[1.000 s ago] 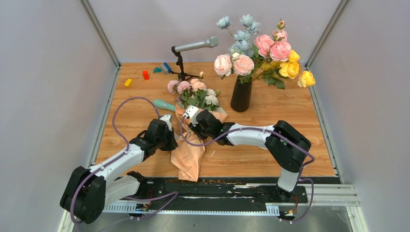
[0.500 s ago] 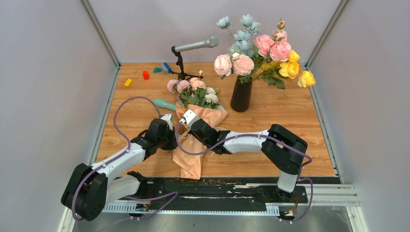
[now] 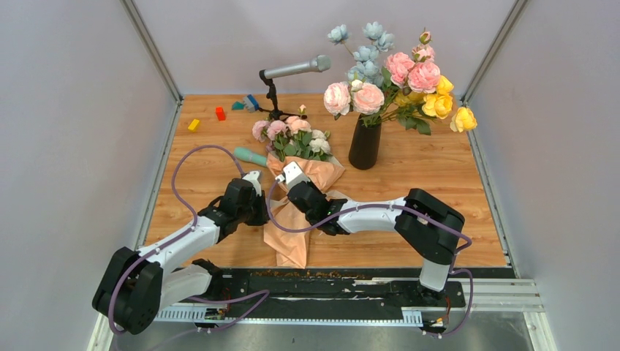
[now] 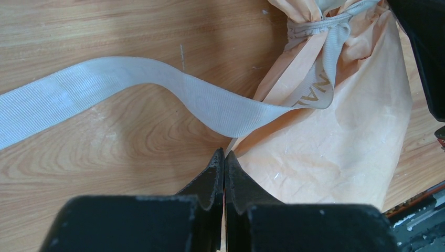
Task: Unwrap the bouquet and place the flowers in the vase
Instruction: Untie the ribbon from the wrapping paper.
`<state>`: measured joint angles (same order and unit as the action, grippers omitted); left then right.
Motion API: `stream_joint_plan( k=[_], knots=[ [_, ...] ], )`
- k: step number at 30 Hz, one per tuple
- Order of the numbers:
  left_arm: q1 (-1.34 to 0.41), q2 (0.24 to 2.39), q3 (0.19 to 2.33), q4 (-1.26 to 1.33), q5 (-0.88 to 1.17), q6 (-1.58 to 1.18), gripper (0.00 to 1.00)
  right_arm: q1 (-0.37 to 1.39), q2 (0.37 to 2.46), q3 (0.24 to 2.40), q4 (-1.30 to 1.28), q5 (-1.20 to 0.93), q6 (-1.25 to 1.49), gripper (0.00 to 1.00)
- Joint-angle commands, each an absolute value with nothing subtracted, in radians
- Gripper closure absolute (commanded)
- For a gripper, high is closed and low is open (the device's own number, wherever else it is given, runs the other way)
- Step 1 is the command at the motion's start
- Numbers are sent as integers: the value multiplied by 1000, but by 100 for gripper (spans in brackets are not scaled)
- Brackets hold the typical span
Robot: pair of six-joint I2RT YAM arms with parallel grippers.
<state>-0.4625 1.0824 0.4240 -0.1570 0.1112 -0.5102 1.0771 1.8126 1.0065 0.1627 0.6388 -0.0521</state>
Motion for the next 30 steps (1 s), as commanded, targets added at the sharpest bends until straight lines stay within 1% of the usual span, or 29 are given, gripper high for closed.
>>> stream_joint_plan(
  k=[1, 15, 30],
  knots=[
    [-459, 1085, 431, -192, 89, -509, 100, 1062, 1809, 1009, 160, 787, -9, 100],
    [-459, 1064, 401, -183, 68, -521, 100, 1056, 1783, 1002, 70, 858, 138, 100],
    [-458, 1058, 385, -193, 36, -538, 100, 1019, 1724, 942, 36, 821, 217, 98]
  ],
)
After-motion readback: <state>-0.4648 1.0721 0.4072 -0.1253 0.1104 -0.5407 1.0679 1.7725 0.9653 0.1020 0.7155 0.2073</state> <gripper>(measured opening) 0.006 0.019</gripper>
